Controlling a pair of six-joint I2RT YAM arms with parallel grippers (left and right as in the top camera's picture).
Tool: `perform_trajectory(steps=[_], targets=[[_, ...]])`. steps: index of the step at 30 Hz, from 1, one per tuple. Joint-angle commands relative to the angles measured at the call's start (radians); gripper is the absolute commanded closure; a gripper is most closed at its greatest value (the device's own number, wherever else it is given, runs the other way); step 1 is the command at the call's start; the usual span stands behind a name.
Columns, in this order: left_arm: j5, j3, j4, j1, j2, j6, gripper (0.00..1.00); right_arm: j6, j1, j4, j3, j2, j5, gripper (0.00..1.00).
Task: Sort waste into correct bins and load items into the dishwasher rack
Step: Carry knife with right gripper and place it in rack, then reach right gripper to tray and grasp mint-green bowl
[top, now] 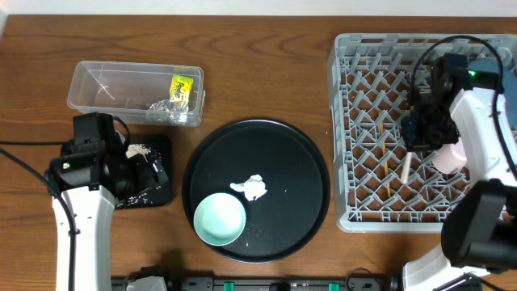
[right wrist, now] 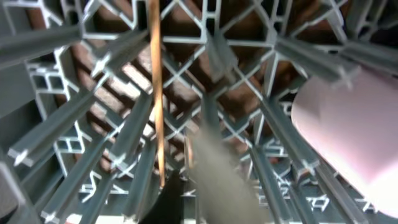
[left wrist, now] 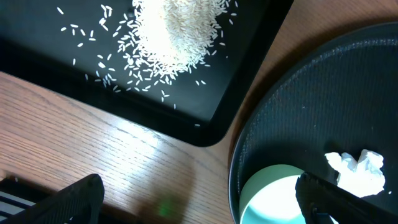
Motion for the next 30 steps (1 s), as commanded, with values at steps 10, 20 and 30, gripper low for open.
perform_trajectory(steps=[10,20,30], targets=[[-0.019,0.01,-0.003,0.005,-0.002,-0.012,0.01,0.035,0.003,0.091,0.019,-0.036,-0.149,0.66],[-0.019,0.01,-0.003,0.005,-0.002,-0.012,0.01,-0.018,0.245,0.145,0.035,-0.143,-0.373,0.5],[-0.019,0.01,-0.003,0.005,-0.002,-0.012,0.0,0.024,0.664,0.143,0.032,-0.05,-0.373,0.5]])
